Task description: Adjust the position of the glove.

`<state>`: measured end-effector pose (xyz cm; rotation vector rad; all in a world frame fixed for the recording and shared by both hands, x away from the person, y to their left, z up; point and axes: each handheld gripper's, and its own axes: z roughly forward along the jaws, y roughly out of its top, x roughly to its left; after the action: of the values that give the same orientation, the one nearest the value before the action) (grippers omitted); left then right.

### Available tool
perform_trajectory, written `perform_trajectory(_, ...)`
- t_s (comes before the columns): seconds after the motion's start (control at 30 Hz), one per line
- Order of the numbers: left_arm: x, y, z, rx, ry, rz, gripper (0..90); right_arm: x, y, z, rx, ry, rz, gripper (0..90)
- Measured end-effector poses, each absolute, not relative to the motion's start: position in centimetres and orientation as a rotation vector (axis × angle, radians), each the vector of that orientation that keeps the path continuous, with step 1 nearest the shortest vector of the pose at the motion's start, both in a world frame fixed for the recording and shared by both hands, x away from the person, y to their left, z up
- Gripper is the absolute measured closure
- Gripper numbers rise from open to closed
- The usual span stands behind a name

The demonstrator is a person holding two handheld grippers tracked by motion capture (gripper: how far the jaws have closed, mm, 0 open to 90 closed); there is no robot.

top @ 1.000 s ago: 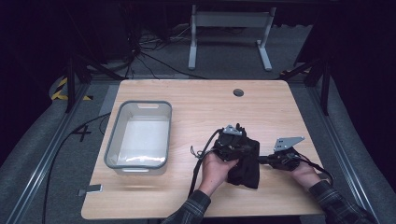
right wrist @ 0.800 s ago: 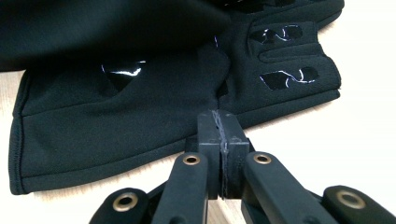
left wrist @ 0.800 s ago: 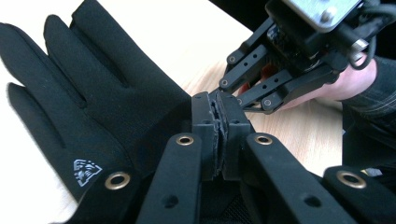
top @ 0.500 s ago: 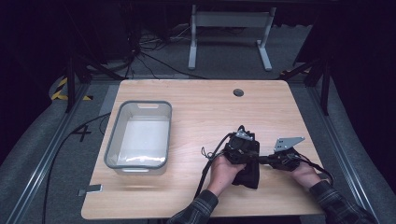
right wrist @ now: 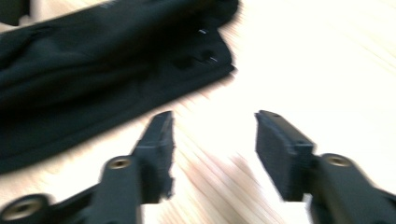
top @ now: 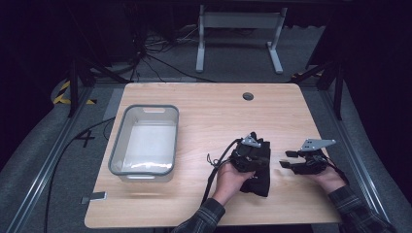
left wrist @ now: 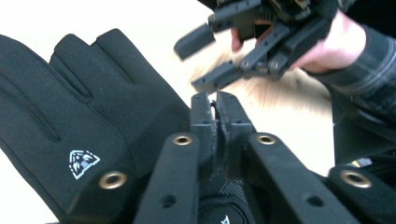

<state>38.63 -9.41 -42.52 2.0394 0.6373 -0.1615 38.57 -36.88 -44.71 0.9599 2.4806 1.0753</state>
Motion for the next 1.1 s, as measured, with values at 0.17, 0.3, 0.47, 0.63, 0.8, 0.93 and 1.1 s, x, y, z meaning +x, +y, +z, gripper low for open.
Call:
perform_trajectory(0.17, 38.4, -10.7, -43.5, 2.103, 0.623, -0.152, 89.5, 38.5, -38.4, -45.0, 1.006, 2.443, 1.068, 31.4)
perform_trajectory(0.3, 38.2, -11.8, -44.7, 2.174, 0.610, -0.140, 89.5, 38.3, -39.7, -45.2, 1.033, 2.415, 1.045, 26.2)
perform_trajectory(0.47, 38.2, -12.4, -45.4, 2.207, 0.612, -0.134, 89.6, 38.2, -40.6, -45.3, 1.044, 2.394, 1.038, 21.5)
perform_trajectory(0.63, 38.2, -12.4, -45.6, 2.240, 0.617, -0.133, 89.8, 38.2, -40.5, -45.6, 1.031, 2.404, 1.022, 19.0)
perform_trajectory(0.8, 38.0, -11.9, -45.4, 2.267, 0.634, -0.139, 89.9, 38.1, -40.1, -45.9, 1.004, 2.415, 1.004, 17.1)
perform_trajectory(0.93, 37.9, -11.1, -45.3, 2.274, 0.652, -0.151, 89.9, 38.2, -39.8, -46.1, 0.993, 2.416, 0.985, 15.7)
perform_trajectory(1.1, 37.7, -9.8, -45.1, 2.294, 0.664, -0.144, 89.8, 38.2, -39.7, -46.3, 0.983, 2.421, 0.983, 15.2)
